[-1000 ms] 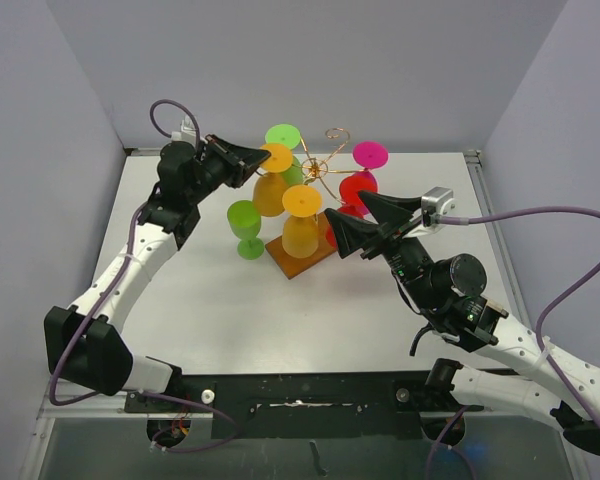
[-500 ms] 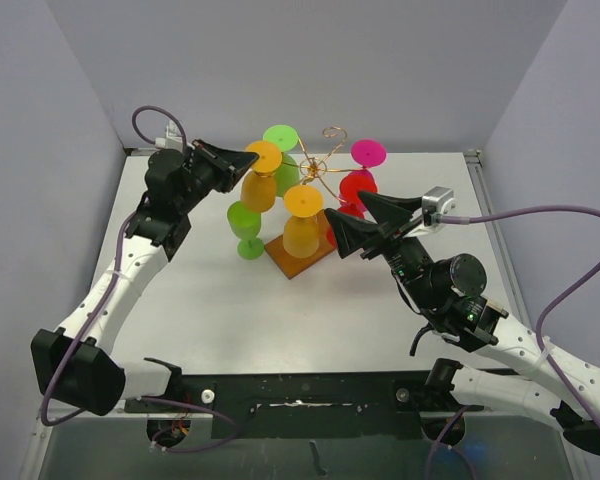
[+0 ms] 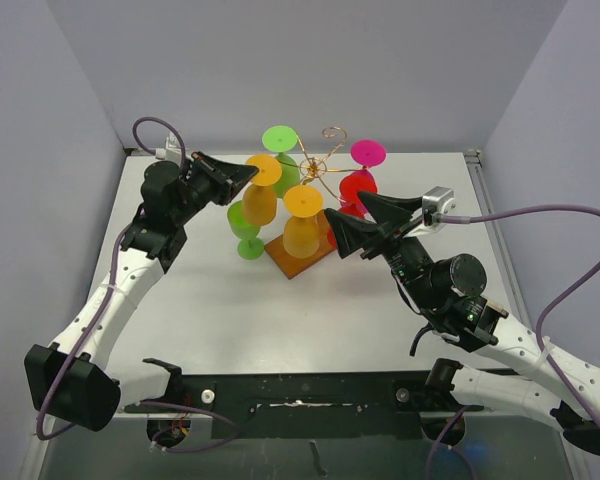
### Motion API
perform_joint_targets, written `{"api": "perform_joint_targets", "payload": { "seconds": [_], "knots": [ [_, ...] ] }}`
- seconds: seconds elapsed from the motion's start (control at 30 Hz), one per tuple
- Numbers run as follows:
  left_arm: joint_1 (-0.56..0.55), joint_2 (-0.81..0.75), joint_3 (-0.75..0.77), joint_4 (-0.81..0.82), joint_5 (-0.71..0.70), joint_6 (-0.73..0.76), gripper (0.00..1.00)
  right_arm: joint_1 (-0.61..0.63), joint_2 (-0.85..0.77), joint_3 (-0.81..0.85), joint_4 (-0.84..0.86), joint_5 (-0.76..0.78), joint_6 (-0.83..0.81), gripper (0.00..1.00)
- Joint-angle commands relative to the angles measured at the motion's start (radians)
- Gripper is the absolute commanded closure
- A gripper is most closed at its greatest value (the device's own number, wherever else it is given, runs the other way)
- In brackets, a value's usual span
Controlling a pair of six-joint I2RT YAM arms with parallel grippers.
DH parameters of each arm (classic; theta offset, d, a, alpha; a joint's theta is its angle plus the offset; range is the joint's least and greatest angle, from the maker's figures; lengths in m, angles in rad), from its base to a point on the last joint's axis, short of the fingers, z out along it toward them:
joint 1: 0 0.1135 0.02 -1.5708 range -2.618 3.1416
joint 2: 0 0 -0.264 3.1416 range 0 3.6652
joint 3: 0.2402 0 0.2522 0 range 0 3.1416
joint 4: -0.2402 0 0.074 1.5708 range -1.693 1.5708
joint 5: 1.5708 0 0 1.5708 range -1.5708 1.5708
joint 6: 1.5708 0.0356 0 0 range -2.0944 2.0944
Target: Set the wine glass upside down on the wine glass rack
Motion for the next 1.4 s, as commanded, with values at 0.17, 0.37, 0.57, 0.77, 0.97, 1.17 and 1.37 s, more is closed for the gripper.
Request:
{"api": "perform_joint_targets", "payload": {
  "seconds": [0.17, 0.37, 0.57, 0.77, 0.97, 1.17, 1.37],
  "knots": [
    [-0.002, -0.011, 0.004, 0.027, 0.100, 0.007, 0.92, -0.002, 0.007, 0.003, 0.045, 0.006, 0.019, 0.23],
    [-0.002, -0.005, 0.006, 0.011, 0.136, 0.022, 0.83, -0.002, 0.003, 0.000, 0.044, 0.008, 0.021, 0.23],
    [0.002, -0.022, 0.018, -0.046, 0.146, 0.059, 0.70, -0.002, 0.003, 0.000, 0.047, 0.008, 0.025, 0.24],
    [0.016, -0.084, 0.008, -0.121, 0.123, 0.138, 0.57, -0.003, -0.002, -0.002, 0.047, 0.004, 0.030, 0.23],
    [0.063, -0.179, -0.011, -0.183, 0.139, 0.264, 0.49, -0.002, -0.013, -0.004, 0.044, 0.005, 0.025, 0.23],
    [0.116, -0.209, 0.069, -0.364, 0.083, 0.469, 0.48, -0.004, -0.023, -0.022, 0.040, 0.032, 0.017, 0.23],
    [0.135, -0.149, -0.008, -0.454, -0.062, 0.574, 0.48, -0.004, -0.033, -0.041, 0.033, 0.075, 0.009, 0.23]
  ]
}}
